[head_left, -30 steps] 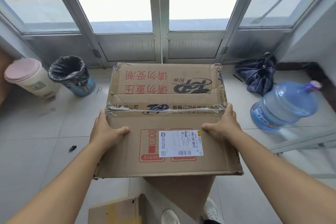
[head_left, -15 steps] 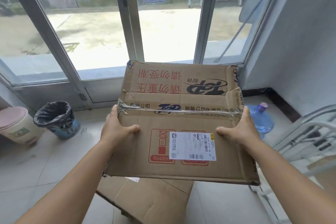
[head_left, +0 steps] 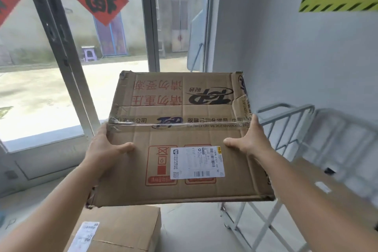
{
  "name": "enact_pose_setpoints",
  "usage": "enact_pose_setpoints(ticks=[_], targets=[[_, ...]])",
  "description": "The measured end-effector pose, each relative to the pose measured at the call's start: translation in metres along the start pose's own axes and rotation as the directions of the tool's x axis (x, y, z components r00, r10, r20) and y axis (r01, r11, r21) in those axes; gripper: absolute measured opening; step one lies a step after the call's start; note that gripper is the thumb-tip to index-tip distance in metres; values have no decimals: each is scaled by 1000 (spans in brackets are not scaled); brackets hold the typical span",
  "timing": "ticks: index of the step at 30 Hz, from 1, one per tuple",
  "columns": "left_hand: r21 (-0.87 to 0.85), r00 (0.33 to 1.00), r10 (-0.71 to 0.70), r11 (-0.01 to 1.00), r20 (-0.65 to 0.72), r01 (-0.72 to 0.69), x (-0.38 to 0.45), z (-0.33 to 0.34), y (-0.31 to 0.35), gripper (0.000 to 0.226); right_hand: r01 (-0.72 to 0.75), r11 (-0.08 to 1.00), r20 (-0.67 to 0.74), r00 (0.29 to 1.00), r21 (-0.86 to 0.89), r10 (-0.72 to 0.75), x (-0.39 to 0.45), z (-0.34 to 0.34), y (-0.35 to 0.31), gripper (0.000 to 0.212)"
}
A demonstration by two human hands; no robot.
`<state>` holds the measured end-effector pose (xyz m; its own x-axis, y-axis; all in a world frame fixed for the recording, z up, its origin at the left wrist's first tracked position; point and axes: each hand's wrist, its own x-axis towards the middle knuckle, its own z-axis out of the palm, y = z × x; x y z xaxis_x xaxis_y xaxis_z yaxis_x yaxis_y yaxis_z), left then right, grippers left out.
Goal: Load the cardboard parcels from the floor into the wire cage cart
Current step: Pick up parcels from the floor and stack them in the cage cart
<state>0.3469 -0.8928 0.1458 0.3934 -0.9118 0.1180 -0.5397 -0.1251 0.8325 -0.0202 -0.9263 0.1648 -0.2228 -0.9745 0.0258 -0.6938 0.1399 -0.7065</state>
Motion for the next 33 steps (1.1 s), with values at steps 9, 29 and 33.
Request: enact_pose_setpoints(ticks=[9,29,33], targets=[[-145,977,159,980,139,-139,-33,75,108,64,-56,997,-179,982,43,63,-14,-121,68,130],[-249,759,469,883,453,-397,45,317,295,86,-319,921,-515,763,225,391,33,-260,192,121],[-283,677,519,854,522,-437,63,368,328,79,-371,889,-561,690,268,457,45,-272,212,120]])
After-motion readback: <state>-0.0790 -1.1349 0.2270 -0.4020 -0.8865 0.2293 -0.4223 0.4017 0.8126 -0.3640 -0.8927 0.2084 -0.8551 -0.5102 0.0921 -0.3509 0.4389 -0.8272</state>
